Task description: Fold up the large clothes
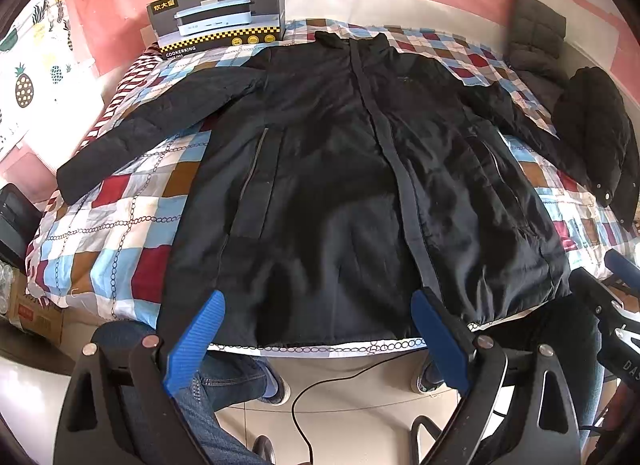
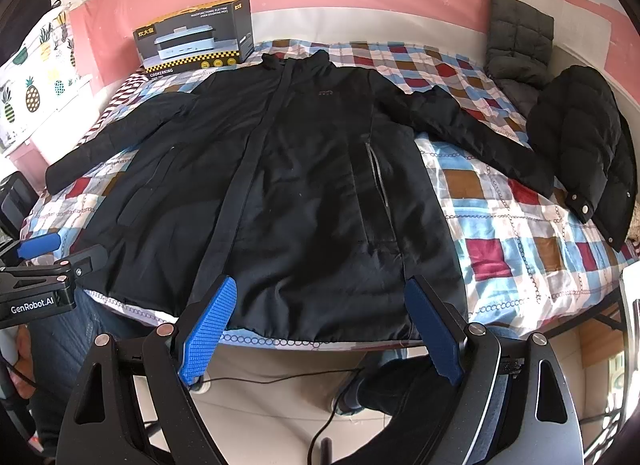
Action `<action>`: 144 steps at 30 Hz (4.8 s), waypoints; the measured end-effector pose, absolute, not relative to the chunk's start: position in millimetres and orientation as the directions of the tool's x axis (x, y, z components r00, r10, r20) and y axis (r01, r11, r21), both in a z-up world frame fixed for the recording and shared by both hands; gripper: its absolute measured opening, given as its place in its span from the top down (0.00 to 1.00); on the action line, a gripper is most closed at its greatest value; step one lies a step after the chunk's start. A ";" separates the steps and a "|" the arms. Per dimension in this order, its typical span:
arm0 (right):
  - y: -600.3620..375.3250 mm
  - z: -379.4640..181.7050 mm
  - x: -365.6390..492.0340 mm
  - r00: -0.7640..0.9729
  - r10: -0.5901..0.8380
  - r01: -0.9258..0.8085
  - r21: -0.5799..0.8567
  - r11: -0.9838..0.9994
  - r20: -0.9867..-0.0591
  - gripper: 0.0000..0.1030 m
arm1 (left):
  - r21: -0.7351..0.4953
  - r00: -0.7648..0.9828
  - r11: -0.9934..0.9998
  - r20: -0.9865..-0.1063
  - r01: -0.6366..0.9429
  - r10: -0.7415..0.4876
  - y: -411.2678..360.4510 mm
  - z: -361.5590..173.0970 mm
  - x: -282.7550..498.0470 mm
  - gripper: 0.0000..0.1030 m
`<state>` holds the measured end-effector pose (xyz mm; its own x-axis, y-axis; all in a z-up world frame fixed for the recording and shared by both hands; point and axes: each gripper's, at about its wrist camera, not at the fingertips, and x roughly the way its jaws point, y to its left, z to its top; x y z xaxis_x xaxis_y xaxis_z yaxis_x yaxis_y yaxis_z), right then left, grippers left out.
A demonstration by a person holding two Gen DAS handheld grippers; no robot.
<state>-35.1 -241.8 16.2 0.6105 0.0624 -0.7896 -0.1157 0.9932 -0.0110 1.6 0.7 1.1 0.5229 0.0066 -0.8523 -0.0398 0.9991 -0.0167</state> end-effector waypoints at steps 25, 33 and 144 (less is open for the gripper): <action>-239.1 17.4 -36.2 0.611 0.062 -0.119 -0.014 0.993 -0.790 0.16 | -0.022 0.524 0.999 -0.852 -0.037 0.001 2.9 -1.1 -2.1 0.07; -239.1 17.7 -36.2 0.610 0.063 -0.119 -0.013 0.993 -0.790 0.16 | -0.020 0.525 0.999 -0.851 -0.037 0.003 3.0 -0.9 -1.9 0.07; -167.8 -55.2 204.5 0.552 0.129 -0.239 -0.008 0.971 -0.824 0.16 | -0.376 0.572 0.590 -0.799 -0.714 0.183 355.9 -102.3 181.1 0.75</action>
<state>204.5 -167.8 -55.2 0.5519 0.1289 -0.8239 -0.2392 0.9709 -0.0084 181.1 355.9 -102.3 0.5724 0.1827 -0.7994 -0.7140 0.5904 -0.3763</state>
